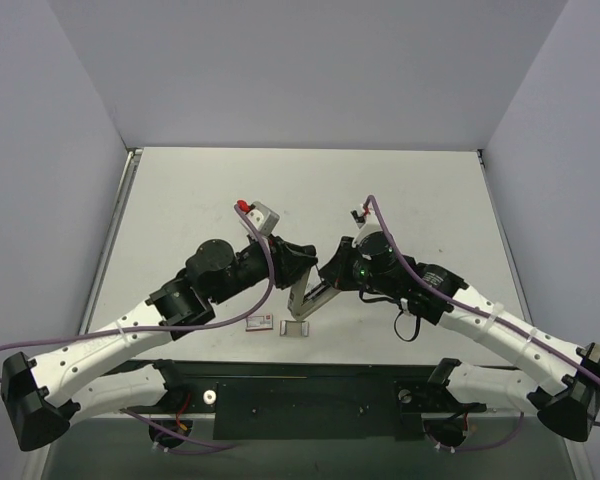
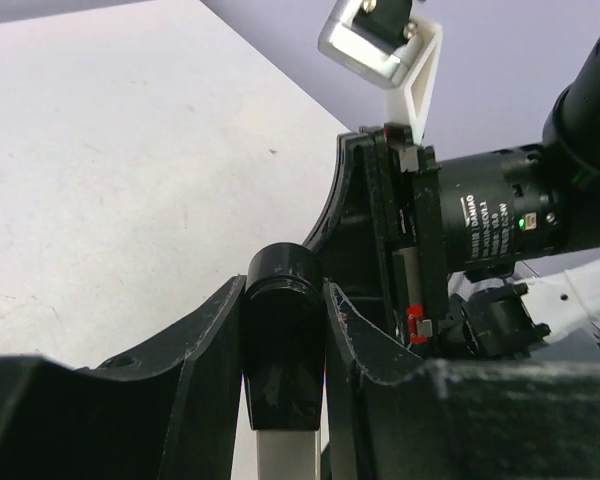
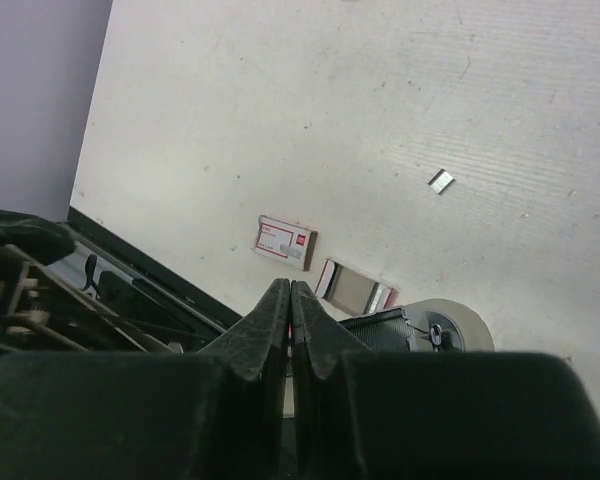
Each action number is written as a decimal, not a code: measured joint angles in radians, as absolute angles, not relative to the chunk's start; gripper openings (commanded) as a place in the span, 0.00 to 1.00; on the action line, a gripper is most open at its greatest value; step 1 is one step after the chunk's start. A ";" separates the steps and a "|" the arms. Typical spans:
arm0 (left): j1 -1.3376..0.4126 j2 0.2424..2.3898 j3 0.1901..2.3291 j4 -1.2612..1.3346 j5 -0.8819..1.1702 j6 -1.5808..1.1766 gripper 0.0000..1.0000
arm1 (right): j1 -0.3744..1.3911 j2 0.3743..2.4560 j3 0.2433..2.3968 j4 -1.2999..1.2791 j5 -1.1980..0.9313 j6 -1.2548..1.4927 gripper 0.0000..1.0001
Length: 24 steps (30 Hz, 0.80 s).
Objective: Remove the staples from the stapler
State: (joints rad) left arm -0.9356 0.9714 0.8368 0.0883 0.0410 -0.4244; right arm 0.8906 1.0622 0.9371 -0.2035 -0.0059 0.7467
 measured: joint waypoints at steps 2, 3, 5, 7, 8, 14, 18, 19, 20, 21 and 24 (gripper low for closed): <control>-0.937 0.984 0.851 0.091 0.011 -0.413 0.00 | 0.867 1.062 0.905 -0.165 -0.015 0.742 0.00; -0.939 0.990 0.857 0.094 -0.002 -0.408 0.00 | 0.855 1.062 0.890 -0.148 -0.020 0.739 0.00; -0.941 1.000 0.862 0.108 -0.027 -0.399 0.00 | 0.838 1.062 0.866 -0.117 -0.033 0.736 0.00; -0.941 1.011 0.863 0.129 -0.049 -0.391 0.00 | 0.822 1.062 0.844 -0.088 -0.042 0.735 0.00; -0.941 1.017 0.863 0.141 -0.060 -0.387 0.00 | 0.816 1.062 0.836 -0.076 -0.045 0.734 0.00; -0.942 1.073 0.863 0.235 -0.122 -0.356 0.00 | 0.798 1.074 0.825 -0.008 -0.081 0.734 0.00; -0.942 1.115 0.863 0.303 -0.156 -0.337 0.00 | 0.785 1.105 0.825 0.018 -0.101 0.734 0.00; -0.942 1.125 0.863 0.319 -0.163 -0.332 0.00 | 0.781 1.111 0.825 0.019 -0.105 0.734 0.00; -0.942 1.134 0.863 0.335 -0.171 -0.327 0.00 | 0.776 1.119 0.825 0.021 -0.110 0.734 0.00; -0.942 1.142 0.863 0.354 -0.178 -0.323 0.00 | 0.772 1.127 0.825 0.023 -0.117 0.734 0.00; -0.941 1.161 0.868 0.424 -0.202 -0.303 0.00 | 0.759 1.146 0.825 0.023 -0.136 0.733 0.00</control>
